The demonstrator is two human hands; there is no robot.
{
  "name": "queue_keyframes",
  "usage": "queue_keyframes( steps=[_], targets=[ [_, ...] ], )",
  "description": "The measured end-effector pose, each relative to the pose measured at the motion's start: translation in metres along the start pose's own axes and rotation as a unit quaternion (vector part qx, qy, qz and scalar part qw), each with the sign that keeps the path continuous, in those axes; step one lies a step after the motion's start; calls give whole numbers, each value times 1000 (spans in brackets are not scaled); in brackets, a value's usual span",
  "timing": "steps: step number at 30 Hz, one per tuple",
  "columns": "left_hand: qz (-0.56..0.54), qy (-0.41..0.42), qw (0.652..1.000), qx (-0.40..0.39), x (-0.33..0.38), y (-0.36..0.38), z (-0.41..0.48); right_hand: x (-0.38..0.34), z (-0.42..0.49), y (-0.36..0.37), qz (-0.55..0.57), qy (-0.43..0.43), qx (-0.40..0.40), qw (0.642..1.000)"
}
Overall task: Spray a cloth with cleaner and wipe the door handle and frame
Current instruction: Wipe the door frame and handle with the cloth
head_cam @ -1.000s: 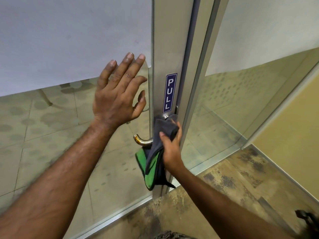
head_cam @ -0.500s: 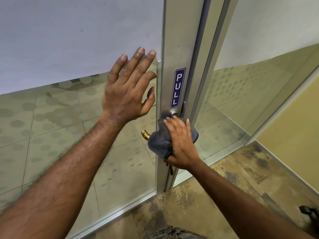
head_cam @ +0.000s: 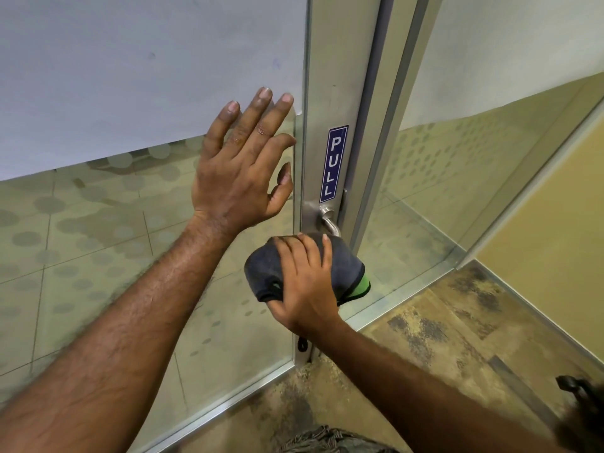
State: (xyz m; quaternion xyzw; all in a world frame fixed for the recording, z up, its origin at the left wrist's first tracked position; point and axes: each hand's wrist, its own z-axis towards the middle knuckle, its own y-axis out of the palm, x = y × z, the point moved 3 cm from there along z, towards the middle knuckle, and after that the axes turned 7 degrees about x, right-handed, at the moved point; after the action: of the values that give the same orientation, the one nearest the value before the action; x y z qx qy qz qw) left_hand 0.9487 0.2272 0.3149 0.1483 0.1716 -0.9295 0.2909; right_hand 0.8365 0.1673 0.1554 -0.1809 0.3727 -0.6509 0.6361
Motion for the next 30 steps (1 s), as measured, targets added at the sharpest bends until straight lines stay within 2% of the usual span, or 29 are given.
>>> queue_keyframes(
  steps=[4,8,12,16,21,24,26,28,30],
  targets=[
    [-2,7,1000,2,-1,0,0,26,-5,-11,2,-78,-25,997],
    [-6,8,1000,-1,-1,1,-1,23,31,-18,-62,0,-98,993],
    [-6,7,1000,-5,-1,1,-1,-8,58,-8,-138,72,-160,975],
    [-8,3,1000,-2,-1,2,-1,-23,48,1,-178,50,-131,974],
    [-12,3,1000,5,-1,1,-1,5,3,2,-81,-114,-25,990],
    [-13,7,1000,7,-1,0,-1,25,-9,5,-60,-146,-16,987],
    [-15,8,1000,5,-1,0,0,39,-14,4,-35,-102,-7,994],
    [-12,9,1000,4,-1,-1,0,55,-20,2,17,-19,9,1000],
    [-10,11,1000,4,-1,-1,1,65,-22,0,161,96,27,982]
  ],
)
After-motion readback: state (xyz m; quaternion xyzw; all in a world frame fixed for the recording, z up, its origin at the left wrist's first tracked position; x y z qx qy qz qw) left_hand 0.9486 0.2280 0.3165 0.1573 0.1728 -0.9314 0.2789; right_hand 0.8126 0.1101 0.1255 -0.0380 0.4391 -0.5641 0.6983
